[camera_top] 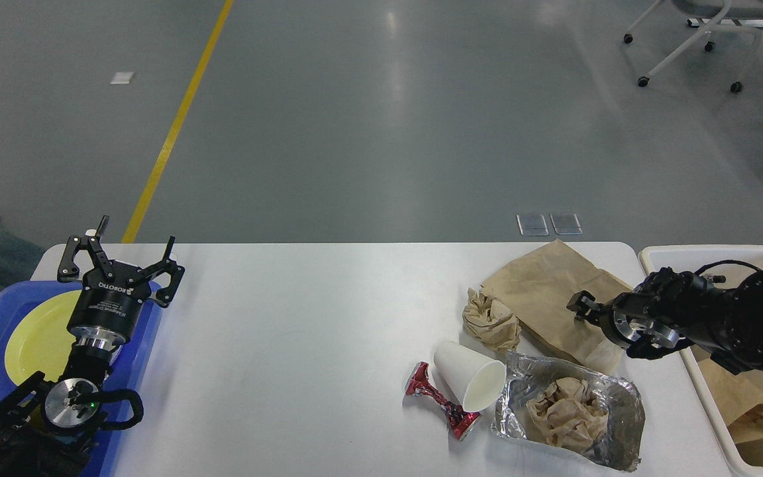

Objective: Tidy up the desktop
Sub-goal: 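Lower the right gripper and grasp the second brown paper bag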

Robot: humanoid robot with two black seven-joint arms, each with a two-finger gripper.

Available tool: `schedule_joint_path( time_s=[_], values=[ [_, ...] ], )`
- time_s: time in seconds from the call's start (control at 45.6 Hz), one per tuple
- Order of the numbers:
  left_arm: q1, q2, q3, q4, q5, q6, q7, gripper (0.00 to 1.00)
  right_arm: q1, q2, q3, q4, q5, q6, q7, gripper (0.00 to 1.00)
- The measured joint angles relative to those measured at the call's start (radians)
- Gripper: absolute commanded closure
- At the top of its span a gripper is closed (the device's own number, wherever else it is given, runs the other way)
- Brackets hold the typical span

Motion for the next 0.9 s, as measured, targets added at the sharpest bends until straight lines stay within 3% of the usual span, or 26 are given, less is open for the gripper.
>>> schedule_joint_path(
  time_s=[0.088,0.197,0.241,0.899],
  values=[
    [0.000,0.000,0.000,0.000,0.000,0.000,0.001,0.04,-0.001,0.003,0.001,0.001,0.026,-0.004,-0.001,0.88],
    [0.000,0.000,0.000,0.000,-0.001,0.000,0.001,0.04,-0.003,0.012,0.001,0.002,0.028,-0.005,-0.003,0.91],
    [0.000,0.000,0.000,0.000,-0.001,0.000,0.001,0.04,-0.004,0.015,0.000,0.002,0.025,-0.005,-0.003,1.00],
    [0.000,0.000,0.000,0.000,0.000,0.000,0.001,0.04,0.031,0.007,0.000,0.019,0.030,0.000,-0.003,1.00]
  ],
)
